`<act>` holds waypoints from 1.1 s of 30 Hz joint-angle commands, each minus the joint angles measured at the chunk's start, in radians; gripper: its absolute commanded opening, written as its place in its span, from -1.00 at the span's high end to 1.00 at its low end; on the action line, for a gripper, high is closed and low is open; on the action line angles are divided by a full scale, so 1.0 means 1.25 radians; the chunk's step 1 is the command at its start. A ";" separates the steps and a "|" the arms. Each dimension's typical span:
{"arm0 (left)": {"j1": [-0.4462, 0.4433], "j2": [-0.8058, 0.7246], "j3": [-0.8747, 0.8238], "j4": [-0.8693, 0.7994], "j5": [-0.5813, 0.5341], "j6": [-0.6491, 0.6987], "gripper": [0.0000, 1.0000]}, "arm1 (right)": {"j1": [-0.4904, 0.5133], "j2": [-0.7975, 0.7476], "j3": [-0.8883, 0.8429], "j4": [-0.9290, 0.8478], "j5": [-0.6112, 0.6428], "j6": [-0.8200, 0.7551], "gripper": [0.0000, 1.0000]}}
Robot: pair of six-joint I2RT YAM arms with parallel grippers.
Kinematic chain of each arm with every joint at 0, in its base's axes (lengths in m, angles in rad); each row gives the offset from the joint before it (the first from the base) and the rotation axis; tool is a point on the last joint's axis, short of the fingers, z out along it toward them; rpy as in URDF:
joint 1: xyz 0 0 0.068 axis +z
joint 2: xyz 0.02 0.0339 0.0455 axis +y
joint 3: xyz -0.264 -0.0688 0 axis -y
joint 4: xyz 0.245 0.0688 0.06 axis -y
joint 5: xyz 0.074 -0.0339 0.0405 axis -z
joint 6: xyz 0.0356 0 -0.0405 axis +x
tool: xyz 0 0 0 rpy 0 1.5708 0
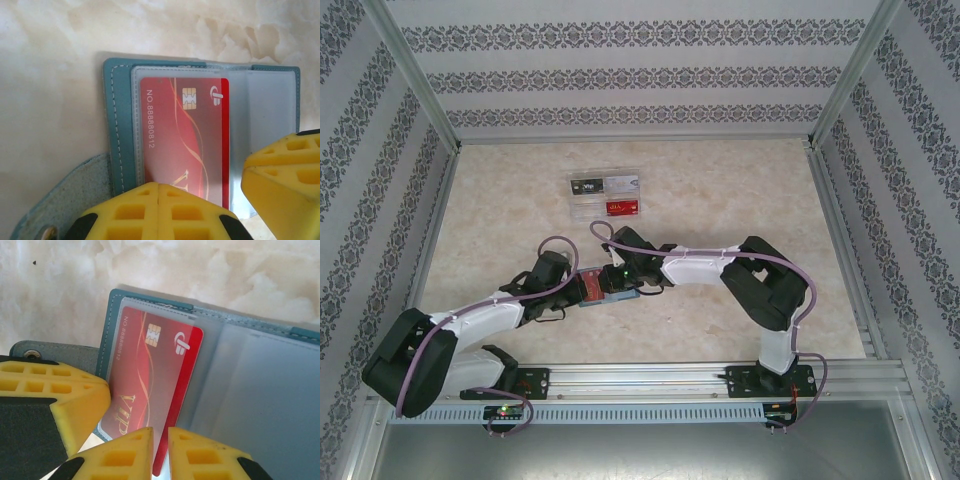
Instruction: Take the credit cards out of the card holder
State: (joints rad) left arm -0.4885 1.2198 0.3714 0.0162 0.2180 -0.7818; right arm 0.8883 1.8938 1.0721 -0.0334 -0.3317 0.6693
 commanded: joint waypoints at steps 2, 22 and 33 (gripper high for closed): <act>0.012 0.008 -0.010 0.026 0.007 -0.003 0.90 | 0.008 0.026 0.022 -0.010 -0.012 0.018 0.64; 0.013 0.013 -0.008 0.009 -0.007 -0.006 0.92 | -0.004 0.024 0.000 0.009 -0.015 0.048 1.00; 0.012 0.009 -0.005 -0.027 -0.043 -0.011 1.00 | -0.045 -0.026 -0.073 0.031 -0.004 0.060 1.00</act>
State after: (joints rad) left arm -0.4824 1.2350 0.3706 0.0341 0.2073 -0.7891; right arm 0.8505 1.8927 1.0130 0.0235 -0.3576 0.7353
